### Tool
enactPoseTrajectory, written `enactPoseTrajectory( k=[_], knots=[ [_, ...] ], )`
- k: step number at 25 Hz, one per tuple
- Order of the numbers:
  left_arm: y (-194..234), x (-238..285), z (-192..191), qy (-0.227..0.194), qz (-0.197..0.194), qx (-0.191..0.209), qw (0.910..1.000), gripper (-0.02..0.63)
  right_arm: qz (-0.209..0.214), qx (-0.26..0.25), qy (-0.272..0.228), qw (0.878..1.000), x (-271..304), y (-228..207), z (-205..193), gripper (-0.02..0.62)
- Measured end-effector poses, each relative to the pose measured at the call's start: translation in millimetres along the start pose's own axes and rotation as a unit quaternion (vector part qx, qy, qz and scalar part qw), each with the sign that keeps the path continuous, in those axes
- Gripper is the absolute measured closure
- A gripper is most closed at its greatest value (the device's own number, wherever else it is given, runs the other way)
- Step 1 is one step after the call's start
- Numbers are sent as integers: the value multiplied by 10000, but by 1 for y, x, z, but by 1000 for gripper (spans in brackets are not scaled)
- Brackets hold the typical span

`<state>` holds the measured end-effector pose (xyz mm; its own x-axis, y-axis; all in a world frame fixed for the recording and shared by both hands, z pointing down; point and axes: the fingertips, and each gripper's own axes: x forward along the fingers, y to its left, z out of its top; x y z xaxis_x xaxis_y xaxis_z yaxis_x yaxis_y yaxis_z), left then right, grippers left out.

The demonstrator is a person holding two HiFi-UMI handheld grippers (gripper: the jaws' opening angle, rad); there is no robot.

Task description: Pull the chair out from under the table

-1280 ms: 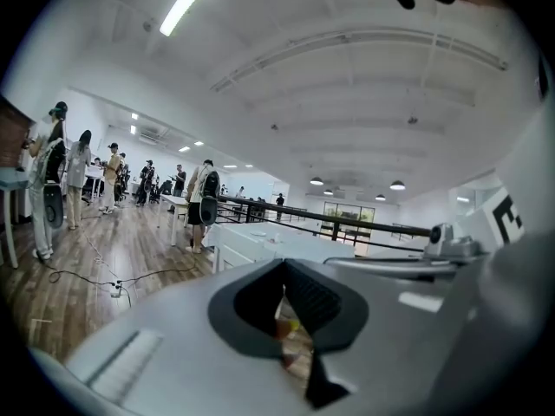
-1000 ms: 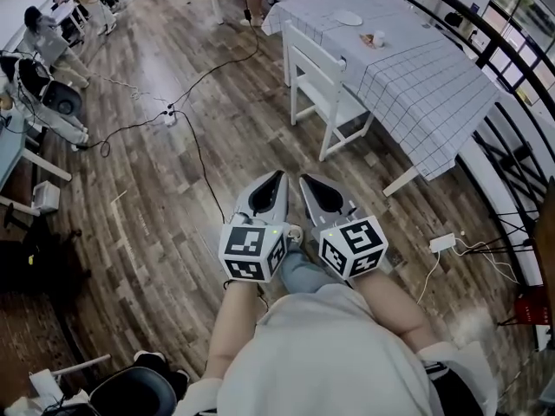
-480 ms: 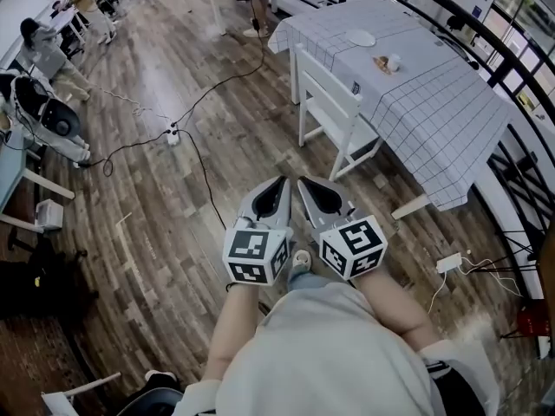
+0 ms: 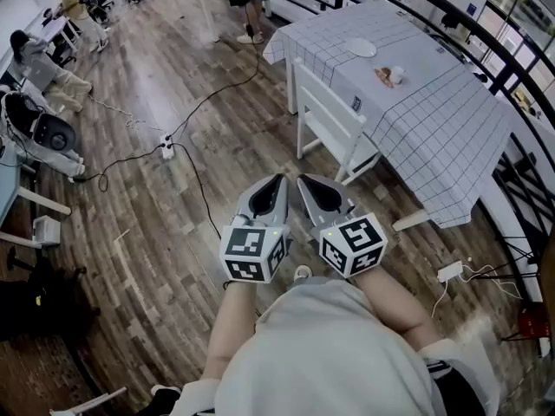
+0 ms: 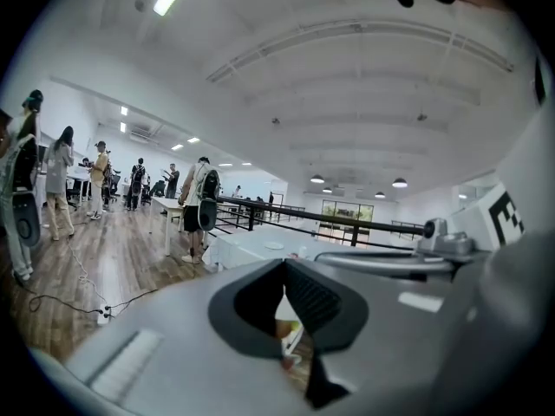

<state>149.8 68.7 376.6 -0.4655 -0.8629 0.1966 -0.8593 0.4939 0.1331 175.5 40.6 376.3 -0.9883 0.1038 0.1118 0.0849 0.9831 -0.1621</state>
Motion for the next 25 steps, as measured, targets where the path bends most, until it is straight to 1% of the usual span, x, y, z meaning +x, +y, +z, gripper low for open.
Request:
enactPoseTrajectory(
  k=[8, 14, 19, 25],
  knots=[
    [14, 33, 2, -2, -73, -64, 10000, 595, -149, -80, -27, 9999, 21, -27, 3, 598],
    [14, 50, 2, 87, -173, -3, 9998, 595, -298, 28, -55, 9995, 24, -44, 4, 598],
    [13, 66, 5, 44, -387, -8, 9992, 595, -363, 126, -72, 9992, 29, -57, 3, 597],
    [26, 97, 13, 65, -616, 63, 9981, 595, -651, 151, -110, 9977, 50, -81, 6, 598]
  ],
)
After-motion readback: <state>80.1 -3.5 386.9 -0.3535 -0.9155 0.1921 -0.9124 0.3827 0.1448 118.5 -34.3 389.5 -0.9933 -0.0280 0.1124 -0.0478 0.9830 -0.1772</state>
